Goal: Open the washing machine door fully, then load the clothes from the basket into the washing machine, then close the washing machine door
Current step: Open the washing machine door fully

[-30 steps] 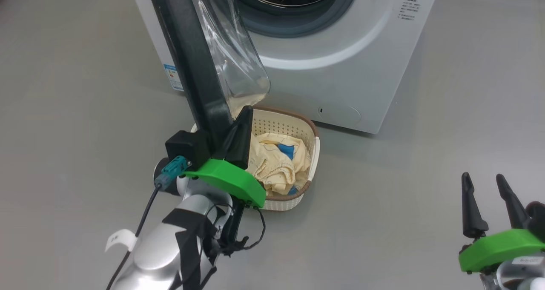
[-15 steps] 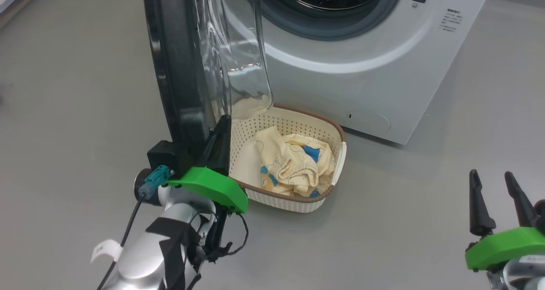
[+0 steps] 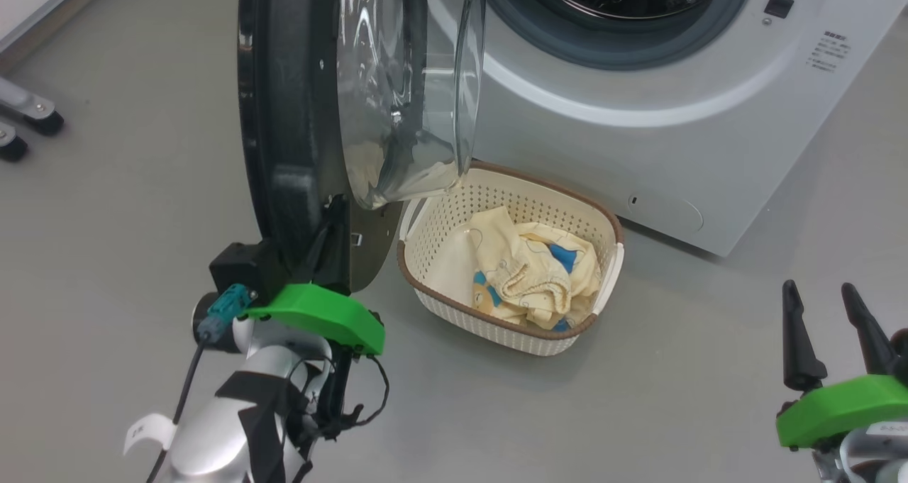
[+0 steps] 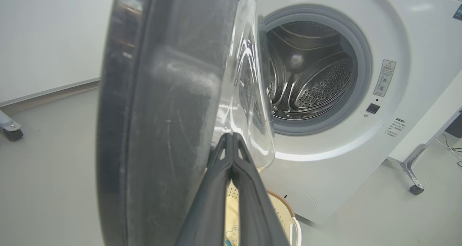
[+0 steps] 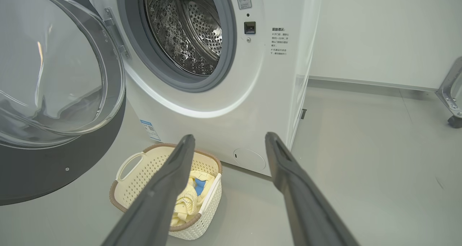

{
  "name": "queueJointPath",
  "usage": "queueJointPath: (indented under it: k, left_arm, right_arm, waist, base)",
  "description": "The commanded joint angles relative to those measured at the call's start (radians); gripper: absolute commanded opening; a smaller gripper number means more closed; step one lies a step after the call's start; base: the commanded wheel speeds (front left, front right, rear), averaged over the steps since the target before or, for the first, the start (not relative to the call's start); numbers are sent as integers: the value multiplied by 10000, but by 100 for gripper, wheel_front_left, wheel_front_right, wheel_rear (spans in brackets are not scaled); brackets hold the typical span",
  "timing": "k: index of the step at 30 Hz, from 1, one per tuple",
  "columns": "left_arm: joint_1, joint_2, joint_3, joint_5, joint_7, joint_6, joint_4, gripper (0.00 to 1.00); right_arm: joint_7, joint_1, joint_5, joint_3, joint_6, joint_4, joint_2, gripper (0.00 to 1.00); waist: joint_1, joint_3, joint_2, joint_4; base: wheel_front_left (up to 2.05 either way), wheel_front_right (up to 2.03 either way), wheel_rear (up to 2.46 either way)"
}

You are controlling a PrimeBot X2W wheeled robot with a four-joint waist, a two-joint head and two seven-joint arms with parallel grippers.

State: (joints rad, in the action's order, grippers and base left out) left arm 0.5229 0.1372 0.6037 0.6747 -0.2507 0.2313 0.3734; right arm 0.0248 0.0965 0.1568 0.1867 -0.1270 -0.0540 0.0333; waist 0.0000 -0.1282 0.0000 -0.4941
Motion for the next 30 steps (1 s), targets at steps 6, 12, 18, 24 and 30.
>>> queueJointPath:
  k: [6,12,18,24,30]
  left_arm:
    - [-97,486,-1017,-134,-109,191,-460,0]
    - [-429,714,-1733,-244,-109,281,-641,0]
    - [-631,872,-2596,-223,-110,194,-667,0]
    - [-446,1049,-3638,-331,-110,69,-473,0]
    - [-232,1210,-4931,-505,-110,-60,-99,0]
  right_arm:
    - [-50,-271,-101,-231,-37,-451,169,100]
    - [-118,-312,-119,-315,-37,-515,169,100]
    - [-235,-368,-107,-490,-37,-656,169,100]
    - [-398,-450,-232,-506,-37,-827,169,100]
    - [-535,-474,-317,-504,-37,-978,169,100]
  waist:
    - [0,-60,0,-88]
    - [0,-127,0,25]
    - [0,-234,0,260]
    - [0,-416,0,538]
    - [0,-613,0,844]
  base:
    - [0,0,0]
    - [0,0,0]
    - [0,0,0]
    - [0,0,0]
    - [0,0,0]
